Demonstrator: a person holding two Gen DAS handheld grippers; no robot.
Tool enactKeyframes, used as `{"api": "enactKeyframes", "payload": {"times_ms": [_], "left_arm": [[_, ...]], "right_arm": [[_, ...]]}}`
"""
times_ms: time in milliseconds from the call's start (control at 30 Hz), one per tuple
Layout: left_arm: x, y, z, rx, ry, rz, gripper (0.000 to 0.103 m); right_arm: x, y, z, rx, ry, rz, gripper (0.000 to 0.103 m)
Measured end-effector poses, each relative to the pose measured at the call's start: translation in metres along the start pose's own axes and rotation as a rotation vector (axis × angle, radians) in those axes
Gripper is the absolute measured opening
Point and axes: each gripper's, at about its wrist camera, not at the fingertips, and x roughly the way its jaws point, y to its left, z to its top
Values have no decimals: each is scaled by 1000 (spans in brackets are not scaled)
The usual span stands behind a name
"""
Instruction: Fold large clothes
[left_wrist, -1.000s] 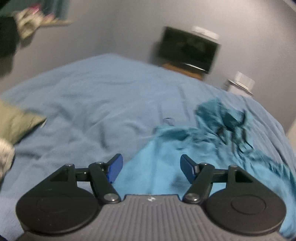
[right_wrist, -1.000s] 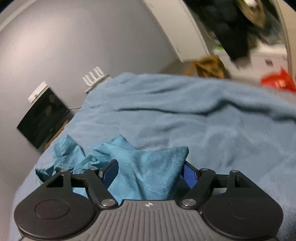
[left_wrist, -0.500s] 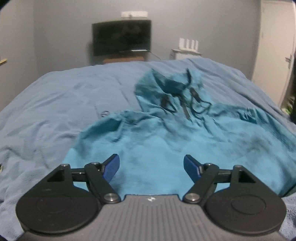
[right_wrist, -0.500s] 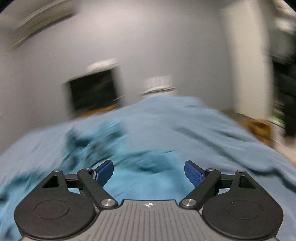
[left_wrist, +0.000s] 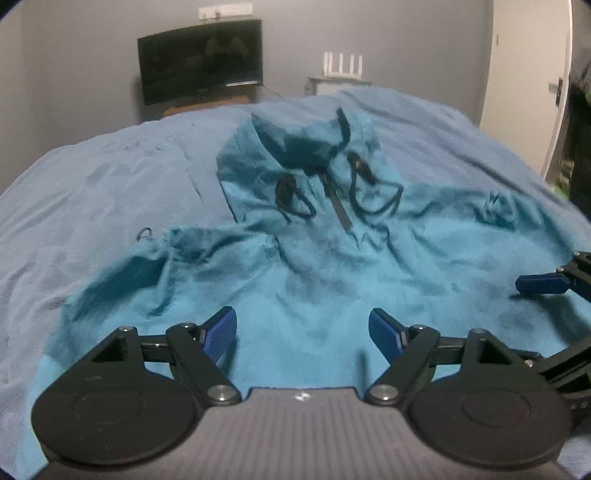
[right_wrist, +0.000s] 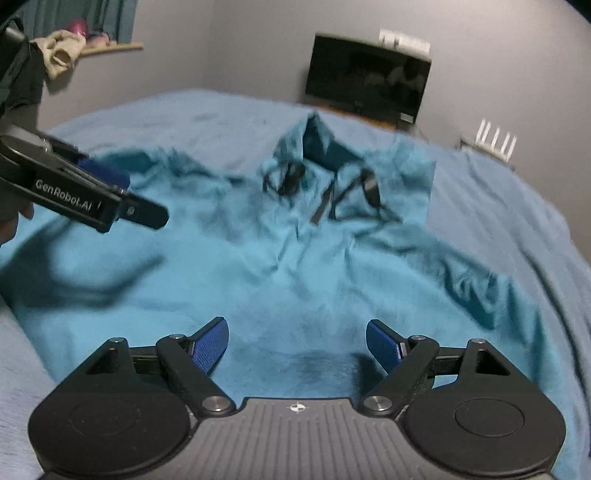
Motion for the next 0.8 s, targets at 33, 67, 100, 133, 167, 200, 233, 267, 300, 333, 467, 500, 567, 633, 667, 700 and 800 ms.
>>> {"api": "enactKeyframes", "payload": {"times_ms": [33, 67, 100, 133, 167, 200, 233, 267, 300, 333, 467, 500, 567, 633, 667, 700, 800], "left_arm": [[8, -1, -3, 8, 20, 0, 78], [15, -1, -7, 15, 41, 2, 78], [21, -1, -11, 22, 55, 8, 79], [25, -2, -15, 33, 62, 14, 80], [28, -3, -16, 44, 68, 16, 83], [30, -5, -16, 56, 69, 16, 84], [31, -7, -16, 65, 65, 17, 84], [31, -7, -15, 68, 60, 17, 84], [30, -8, -14, 66, 53, 17, 84], [28, -7, -12, 57, 39, 19, 84], [19, -3, -3, 21, -57, 8, 85], [20, -2, -3, 16, -70, 13, 85], [23, 2, -3, 5, -79, 22, 85], [27, 10, -3, -27, -67, 23, 85], [30, 15, -3, -52, -58, 18, 85], [33, 20, -3, -79, -48, 12, 85], [39, 31, -3, -142, -41, -2, 85]], "right_arm": [[7, -3, -3, 18, 22, 6, 84], [14, -7, -6, 41, 44, 8, 85], [19, -10, -8, 64, 59, 9, 85], [23, -14, -10, 90, 75, 15, 87], [28, -17, -12, 111, 86, 25, 88], [30, -19, -13, 130, 95, 36, 88], [32, -22, -13, 144, 94, 43, 85], [30, -25, -12, 159, 78, 44, 84], [25, -28, -9, 173, 51, 44, 83], [18, -32, -4, 186, 9, 47, 83], [11, -62, 36, 263, -135, 23, 83], [14, -73, 48, 304, -158, 17, 83], [28, -93, 71, 386, -163, 27, 82], [46, -108, 92, 435, -174, 27, 77], [56, -112, 102, 435, -178, 8, 74], [67, -116, 111, 429, -178, -16, 69], [106, -132, 137, 428, -166, -69, 52]]}}
